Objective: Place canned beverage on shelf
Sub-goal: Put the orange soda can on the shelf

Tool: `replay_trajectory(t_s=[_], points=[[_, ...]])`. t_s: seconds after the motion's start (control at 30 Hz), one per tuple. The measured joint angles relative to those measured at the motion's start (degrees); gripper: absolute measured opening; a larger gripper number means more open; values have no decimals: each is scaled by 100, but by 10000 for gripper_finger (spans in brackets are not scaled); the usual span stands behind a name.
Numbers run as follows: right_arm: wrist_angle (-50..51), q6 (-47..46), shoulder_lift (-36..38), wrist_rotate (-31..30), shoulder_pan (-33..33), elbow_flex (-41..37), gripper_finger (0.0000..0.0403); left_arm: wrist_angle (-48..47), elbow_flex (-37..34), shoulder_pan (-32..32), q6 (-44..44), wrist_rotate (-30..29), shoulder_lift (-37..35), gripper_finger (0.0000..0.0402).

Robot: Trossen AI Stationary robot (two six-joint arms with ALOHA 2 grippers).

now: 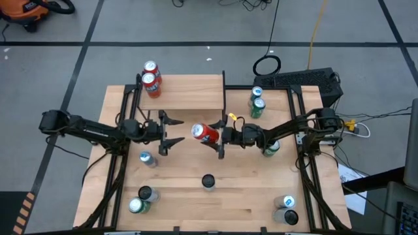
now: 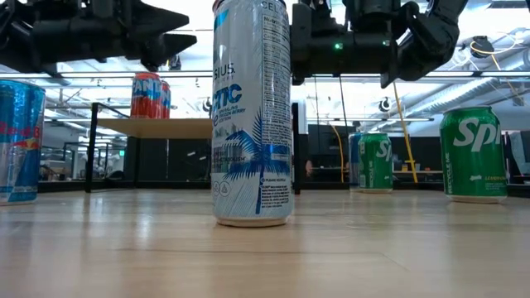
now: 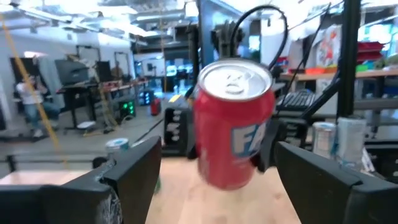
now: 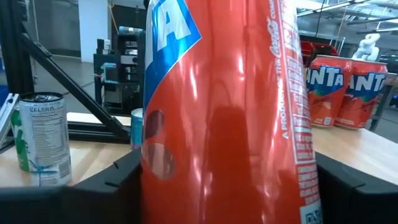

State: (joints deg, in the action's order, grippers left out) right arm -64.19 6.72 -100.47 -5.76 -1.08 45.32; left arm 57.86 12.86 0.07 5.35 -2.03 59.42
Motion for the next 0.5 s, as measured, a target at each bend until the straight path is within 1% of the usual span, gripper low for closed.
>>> replay_trajectory(t_s=[0.1, 0.27, 0.4, 0.5], points=[[-3, 0, 0, 7, 35, 0, 283, 68, 236, 35, 6, 233, 371, 312], [57, -36, 0, -1, 76, 4, 283, -1, 730, 71, 144, 250, 980, 312], [146, -39, 0, 9, 72, 4, 283, -50, 983, 79, 140, 475, 1292, 312], [192, -20, 0, 46, 69, 4, 283, -43, 1110, 105, 113, 494, 1477, 312]])
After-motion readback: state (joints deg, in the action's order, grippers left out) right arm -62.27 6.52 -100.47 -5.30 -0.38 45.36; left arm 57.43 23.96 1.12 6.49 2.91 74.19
